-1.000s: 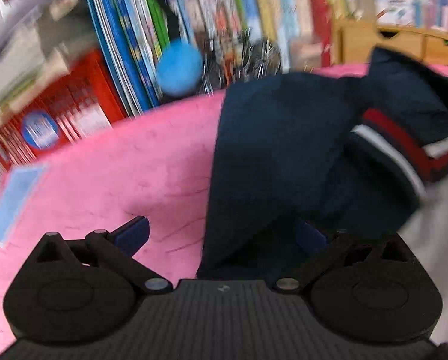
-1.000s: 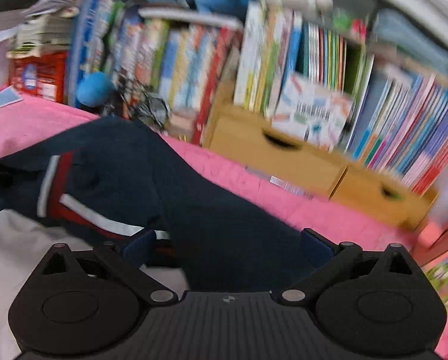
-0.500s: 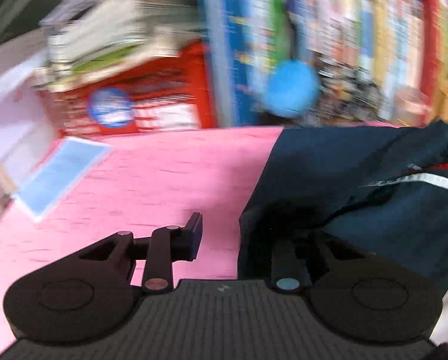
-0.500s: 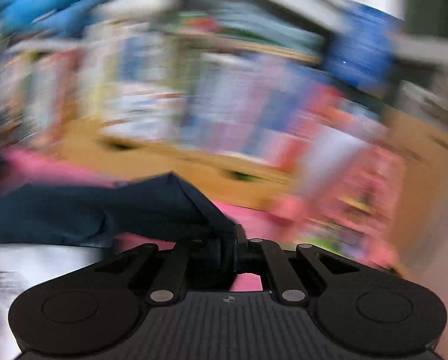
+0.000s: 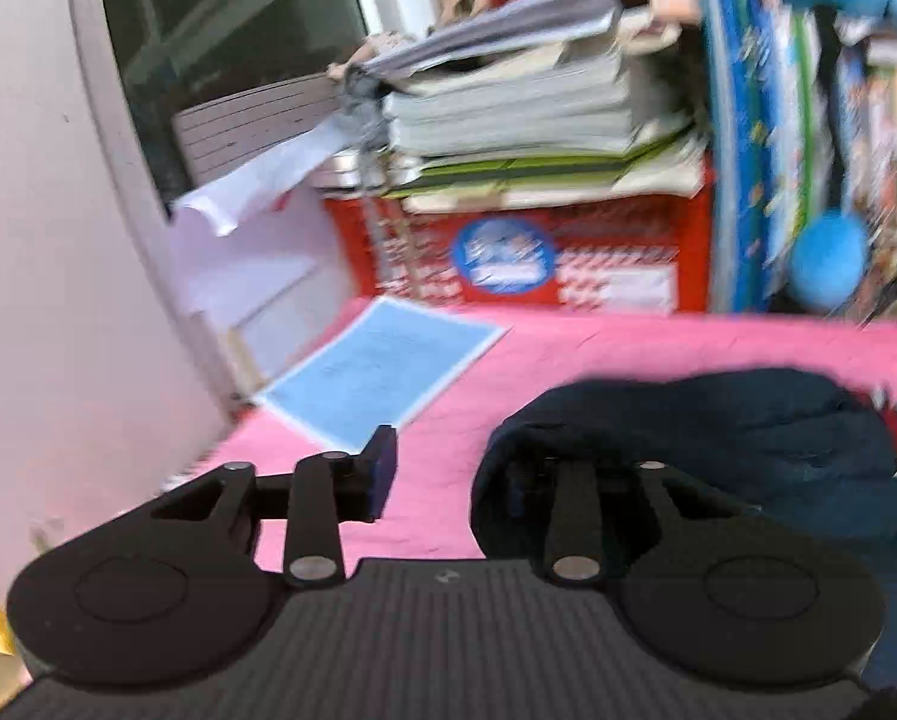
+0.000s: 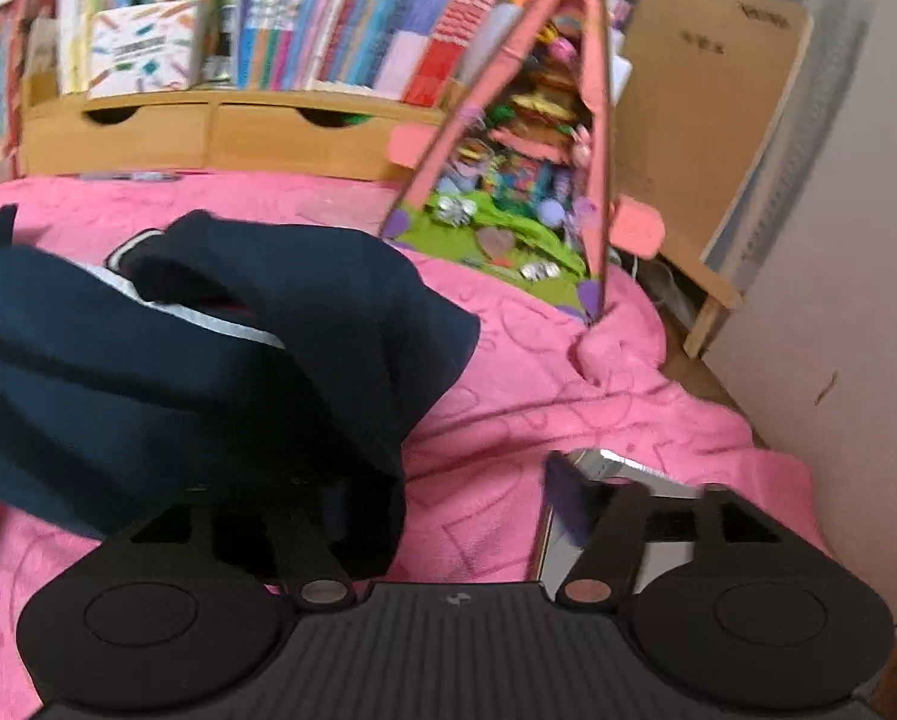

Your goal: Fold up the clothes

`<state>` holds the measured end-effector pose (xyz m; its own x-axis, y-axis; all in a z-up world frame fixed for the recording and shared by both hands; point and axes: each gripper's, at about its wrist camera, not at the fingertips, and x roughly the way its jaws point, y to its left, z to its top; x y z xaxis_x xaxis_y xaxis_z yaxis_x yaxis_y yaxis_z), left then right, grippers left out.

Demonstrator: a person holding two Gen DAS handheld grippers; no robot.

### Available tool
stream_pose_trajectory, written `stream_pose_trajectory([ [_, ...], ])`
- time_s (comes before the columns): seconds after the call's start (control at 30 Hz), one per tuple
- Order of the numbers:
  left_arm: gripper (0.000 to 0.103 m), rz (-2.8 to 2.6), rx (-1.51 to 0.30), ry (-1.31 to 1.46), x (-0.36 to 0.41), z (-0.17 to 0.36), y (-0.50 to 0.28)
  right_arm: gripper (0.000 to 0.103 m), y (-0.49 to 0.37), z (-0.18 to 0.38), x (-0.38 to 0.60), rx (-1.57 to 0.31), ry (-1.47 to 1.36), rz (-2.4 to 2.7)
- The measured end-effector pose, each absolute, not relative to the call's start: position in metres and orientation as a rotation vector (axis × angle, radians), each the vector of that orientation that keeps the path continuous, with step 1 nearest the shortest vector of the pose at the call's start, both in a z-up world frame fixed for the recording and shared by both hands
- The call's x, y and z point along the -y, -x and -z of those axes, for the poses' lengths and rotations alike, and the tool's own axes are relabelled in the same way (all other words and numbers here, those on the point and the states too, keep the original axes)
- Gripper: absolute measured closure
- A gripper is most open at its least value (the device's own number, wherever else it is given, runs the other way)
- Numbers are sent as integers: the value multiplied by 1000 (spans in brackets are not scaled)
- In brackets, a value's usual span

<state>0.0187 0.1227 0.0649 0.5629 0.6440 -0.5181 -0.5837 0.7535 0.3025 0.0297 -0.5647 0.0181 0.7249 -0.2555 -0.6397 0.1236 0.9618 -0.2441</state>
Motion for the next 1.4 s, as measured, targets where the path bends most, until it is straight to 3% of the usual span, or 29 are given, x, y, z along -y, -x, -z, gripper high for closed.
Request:
stream_pose_trajectory([
  [0.07,60,-692,-709,-99,-130,-55,-13,1,-27,-21,563,-750,192,179],
  [0.1,55,-649,-734,-68,-133,-50,-9,1,-23,-22,563,-771,180,148],
  [0.13,41,-583,-751,-16,-135,-47,-3,1,-20,-23,564,-790,168,117],
  [0.2,29,-415,-726,120,-132,-50,18,1,-4,-31,557,-793,154,57],
  [0.33,23,-213,-622,155,-109,-64,49,0,37,-63,519,-666,234,-30],
  [0.5,16,20,-599,15,-16,-85,44,0,47,-98,437,-446,254,-288],
  [0.57,16,128,-621,-12,26,-83,33,5,35,-101,400,-416,198,-449],
  [0.73,16,245,-689,-155,102,-55,5,43,-17,-69,317,-528,176,-613],
  [0.8,16,275,-696,-179,111,-46,6,48,-35,-48,306,-626,154,-625],
  [0.93,16,352,-670,-173,120,-39,14,52,-48,-9,338,-801,51,-587],
  [1.03,11,417,-631,-147,125,-41,16,50,-32,0,372,-726,135,-499],
  [1.17,8,429,-627,-211,150,-27,-1,48,-32,-23,396,-799,99,-478],
  [1.23,8,439,-664,-229,160,-14,-9,41,-42,-41,404,-762,17,-501],
  [1.3,4,459,-683,-243,165,-3,-12,41,-64,-52,406,-719,-15,-486],
  [1.37,0,493,-675,-252,166,5,-9,69,-92,-49,394,-764,-24,-473],
  [1.4,0,509,-683,-242,164,3,-10,100,-101,-44,382,-792,-11,-491],
])
